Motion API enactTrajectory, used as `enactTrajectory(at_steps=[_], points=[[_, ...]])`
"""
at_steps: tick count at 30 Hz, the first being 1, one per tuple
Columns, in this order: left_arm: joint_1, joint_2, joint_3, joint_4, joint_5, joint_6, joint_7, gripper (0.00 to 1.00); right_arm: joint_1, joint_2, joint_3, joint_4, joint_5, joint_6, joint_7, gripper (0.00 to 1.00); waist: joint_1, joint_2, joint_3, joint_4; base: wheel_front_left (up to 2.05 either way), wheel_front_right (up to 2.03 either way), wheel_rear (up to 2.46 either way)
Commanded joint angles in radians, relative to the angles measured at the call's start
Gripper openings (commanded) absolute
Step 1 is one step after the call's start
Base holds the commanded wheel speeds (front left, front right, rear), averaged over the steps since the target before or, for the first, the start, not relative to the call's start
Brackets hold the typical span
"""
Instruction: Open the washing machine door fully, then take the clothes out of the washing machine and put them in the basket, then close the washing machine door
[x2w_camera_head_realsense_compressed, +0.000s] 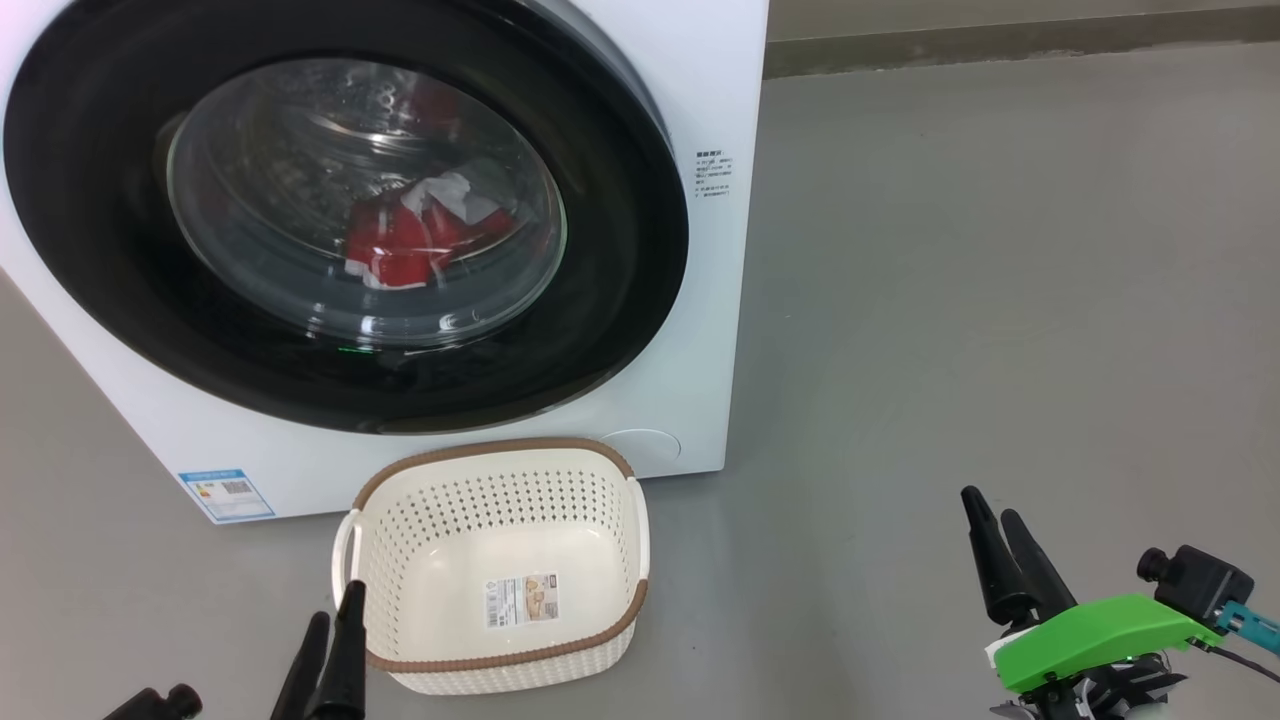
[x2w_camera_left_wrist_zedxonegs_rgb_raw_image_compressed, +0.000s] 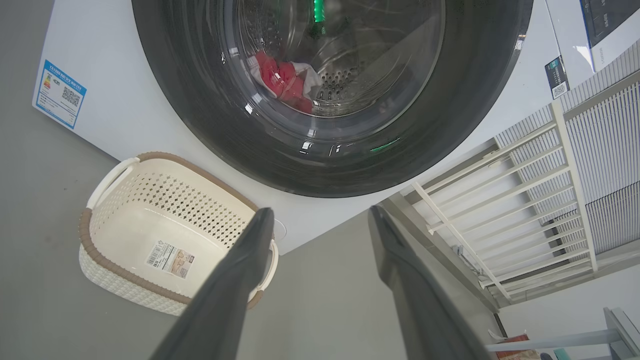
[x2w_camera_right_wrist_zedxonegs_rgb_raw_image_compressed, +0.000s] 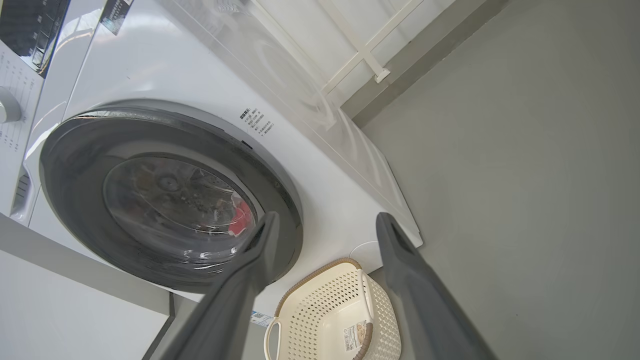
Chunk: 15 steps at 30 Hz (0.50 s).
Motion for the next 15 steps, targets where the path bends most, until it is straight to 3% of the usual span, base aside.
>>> enactTrajectory(at_steps=[1,15], points=[[-0.043,0.011,0.021,-0.031,0.027,-0.004,-0.016,1.0,-0.055,-0.012,0.019,-0.029,-0.03,0.0,-0.012,1.0,-0.0001,0.0,-0.001,-0.001,0.0,0.0,0.0],[-0.041,0.011,0.038,-0.041,0.179,-0.005,-0.057,1.0,-0.071,-0.016,0.043,-0.031,-0.18,0.0,-0.053,1.0,-0.0001,0.0,-0.01,-0.007,0.0,0.0,0.0]])
